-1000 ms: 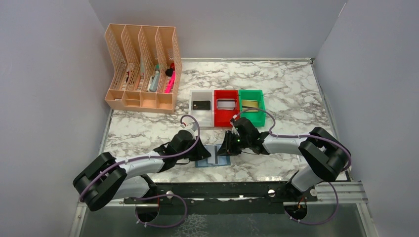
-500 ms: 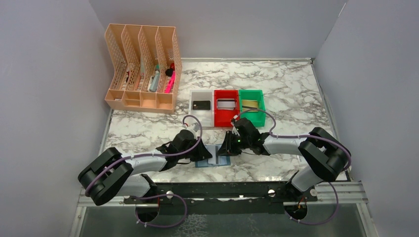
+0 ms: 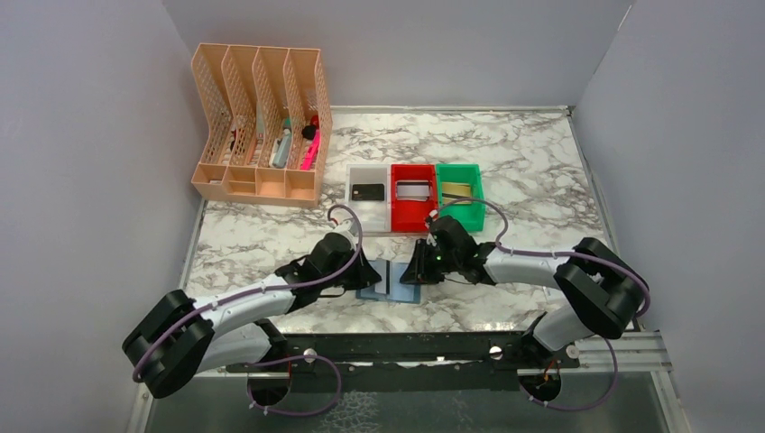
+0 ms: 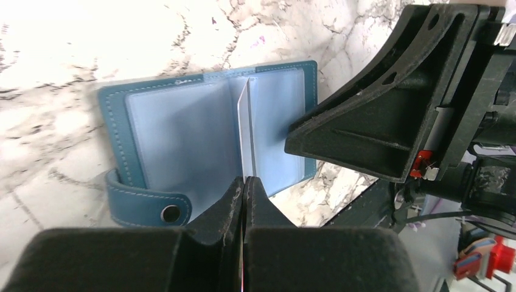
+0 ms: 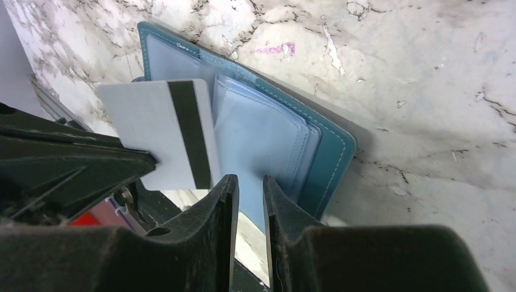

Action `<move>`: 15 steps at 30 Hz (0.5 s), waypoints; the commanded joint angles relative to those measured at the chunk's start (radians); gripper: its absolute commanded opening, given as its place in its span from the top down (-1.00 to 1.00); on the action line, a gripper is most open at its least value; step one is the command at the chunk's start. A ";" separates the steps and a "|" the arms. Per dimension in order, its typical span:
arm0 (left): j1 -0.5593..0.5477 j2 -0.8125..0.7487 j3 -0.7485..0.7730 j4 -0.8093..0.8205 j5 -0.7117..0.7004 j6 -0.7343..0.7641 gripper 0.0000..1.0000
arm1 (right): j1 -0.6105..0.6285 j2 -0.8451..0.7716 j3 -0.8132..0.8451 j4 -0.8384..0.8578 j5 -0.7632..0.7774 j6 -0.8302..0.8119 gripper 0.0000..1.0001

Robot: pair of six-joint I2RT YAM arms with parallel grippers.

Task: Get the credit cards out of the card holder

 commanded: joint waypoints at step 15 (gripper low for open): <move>0.003 -0.213 0.030 -0.157 -0.116 0.057 1.00 | 0.001 -0.216 -0.045 -0.022 0.078 -0.053 0.07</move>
